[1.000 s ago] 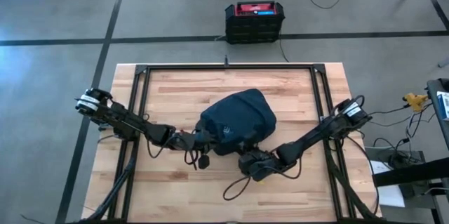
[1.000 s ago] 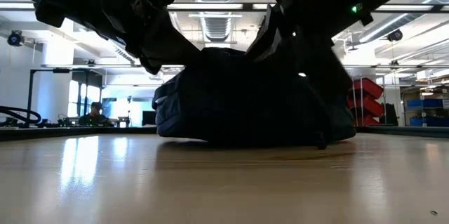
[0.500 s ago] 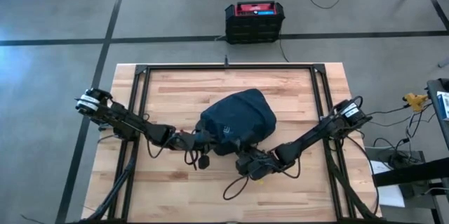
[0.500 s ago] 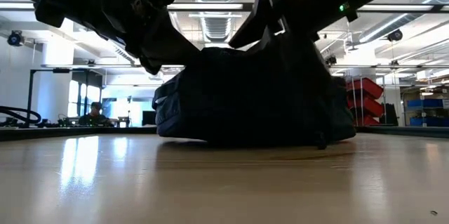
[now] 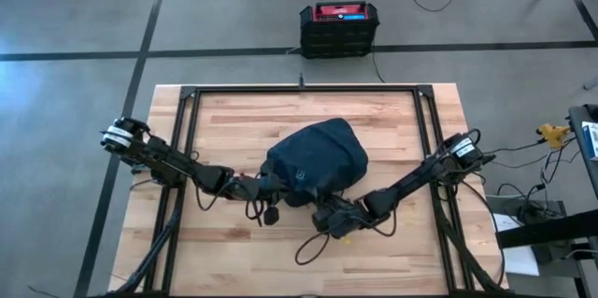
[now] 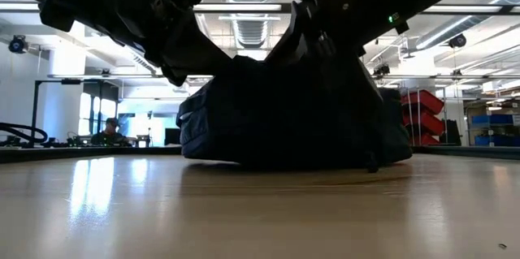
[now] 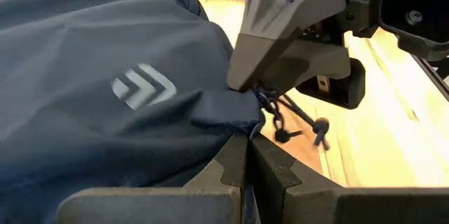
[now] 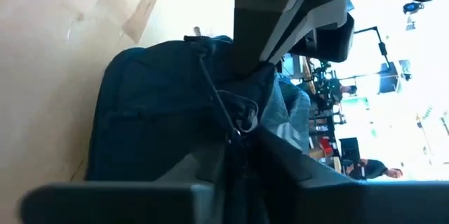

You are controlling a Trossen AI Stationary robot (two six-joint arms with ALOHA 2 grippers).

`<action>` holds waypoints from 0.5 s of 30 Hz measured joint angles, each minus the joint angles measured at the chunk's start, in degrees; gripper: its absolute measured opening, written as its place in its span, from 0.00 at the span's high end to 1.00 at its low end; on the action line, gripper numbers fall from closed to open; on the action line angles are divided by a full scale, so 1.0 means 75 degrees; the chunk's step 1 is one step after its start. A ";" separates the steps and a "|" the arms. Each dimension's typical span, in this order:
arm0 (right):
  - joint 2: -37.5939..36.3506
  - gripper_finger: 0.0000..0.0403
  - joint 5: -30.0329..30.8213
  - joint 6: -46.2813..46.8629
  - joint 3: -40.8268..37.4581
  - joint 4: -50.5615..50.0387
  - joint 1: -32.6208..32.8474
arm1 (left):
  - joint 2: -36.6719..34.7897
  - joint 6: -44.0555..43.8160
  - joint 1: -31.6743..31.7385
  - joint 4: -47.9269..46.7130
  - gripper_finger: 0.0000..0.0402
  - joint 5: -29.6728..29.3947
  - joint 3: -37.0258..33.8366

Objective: Unpack backpack
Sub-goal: Open the dark blue backpack

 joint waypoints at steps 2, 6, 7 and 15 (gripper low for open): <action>-0.0008 0.96 0.0166 0.0068 0.0000 -0.0007 0.0060 | 0.0000 0.0000 0.0000 -0.0044 1.00 0.0000 0.0000; -0.0015 0.95 0.0289 0.0148 0.0000 -0.0034 0.0192 | 0.0000 0.0003 0.0000 -0.0080 1.00 0.0000 -0.0068; -0.0021 0.92 0.0291 0.0150 0.0000 -0.0037 0.0227 | 0.0000 0.0003 0.0000 -0.0084 1.00 0.0003 -0.0083; -0.0074 0.76 -0.0100 0.0793 0.0009 -0.0006 0.0284 | 0.0000 0.0000 0.0000 -0.0116 1.00 -0.0015 -0.0119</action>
